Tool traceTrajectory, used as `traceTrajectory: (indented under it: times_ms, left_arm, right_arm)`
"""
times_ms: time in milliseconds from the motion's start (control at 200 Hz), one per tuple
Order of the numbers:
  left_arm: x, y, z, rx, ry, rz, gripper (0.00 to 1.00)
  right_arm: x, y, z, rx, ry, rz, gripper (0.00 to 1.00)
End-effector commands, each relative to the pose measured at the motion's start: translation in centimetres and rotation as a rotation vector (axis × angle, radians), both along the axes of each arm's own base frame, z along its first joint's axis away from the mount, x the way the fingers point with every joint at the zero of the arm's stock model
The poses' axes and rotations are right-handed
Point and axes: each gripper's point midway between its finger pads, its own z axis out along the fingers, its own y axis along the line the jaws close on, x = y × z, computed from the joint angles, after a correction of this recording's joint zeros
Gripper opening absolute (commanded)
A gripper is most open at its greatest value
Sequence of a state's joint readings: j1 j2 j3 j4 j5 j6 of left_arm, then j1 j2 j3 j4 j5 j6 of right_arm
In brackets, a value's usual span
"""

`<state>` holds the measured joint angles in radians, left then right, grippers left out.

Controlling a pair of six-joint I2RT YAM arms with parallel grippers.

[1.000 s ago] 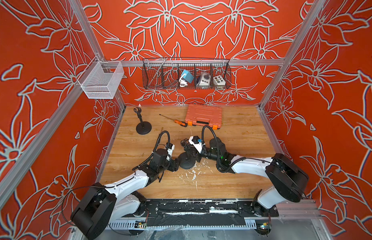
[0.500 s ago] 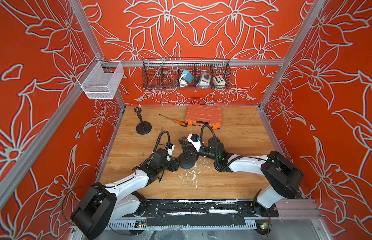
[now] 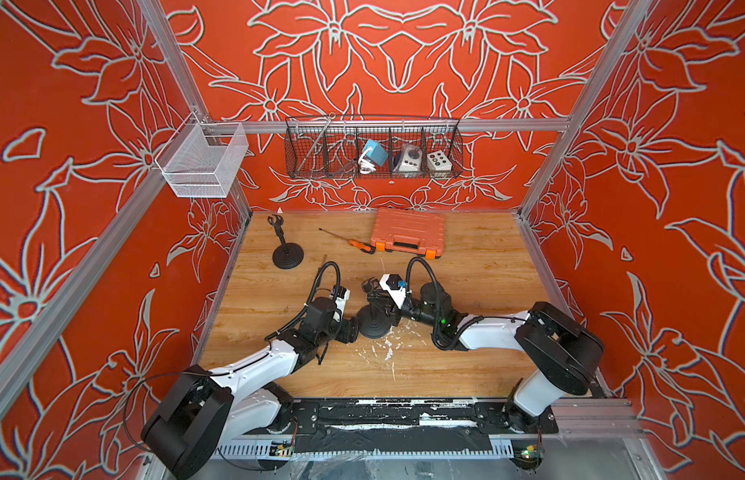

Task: Assemble a microphone stand
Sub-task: Hold the microphone stand pole at the microphone stand base.

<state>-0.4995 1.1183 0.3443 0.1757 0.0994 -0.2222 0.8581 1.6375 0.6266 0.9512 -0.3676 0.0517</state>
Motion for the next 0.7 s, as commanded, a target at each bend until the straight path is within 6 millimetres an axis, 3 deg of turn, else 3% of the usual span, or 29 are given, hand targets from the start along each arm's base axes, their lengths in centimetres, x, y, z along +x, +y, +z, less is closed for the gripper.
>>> traceTrajectory:
  times_ms: [0,175,490,696]
  left_arm:
    - [-0.2,-1.0,0.9,-0.035,-0.036,-0.052,0.76]
    - [-0.2,-1.5,1.6,-0.084,-0.090,-0.069,0.72]
    - [-0.1,-1.3,4.4,-0.114,-0.341,-0.095,0.67]
    - [0.2,-1.9,4.8,-0.088,-0.401,-0.126,0.66]
  right_arm:
    - [0.2,-0.4,-1.6,-0.029,-0.007,-0.028,0.00]
    - [0.0,-1.3,-2.8,-0.065,0.011,-0.052,0.00]
    - [0.2,-2.4,-4.3,-0.116,0.047,-0.142,0.00]
    - [0.7,-2.4,-4.7,-0.133,0.075,-0.182,0.00]
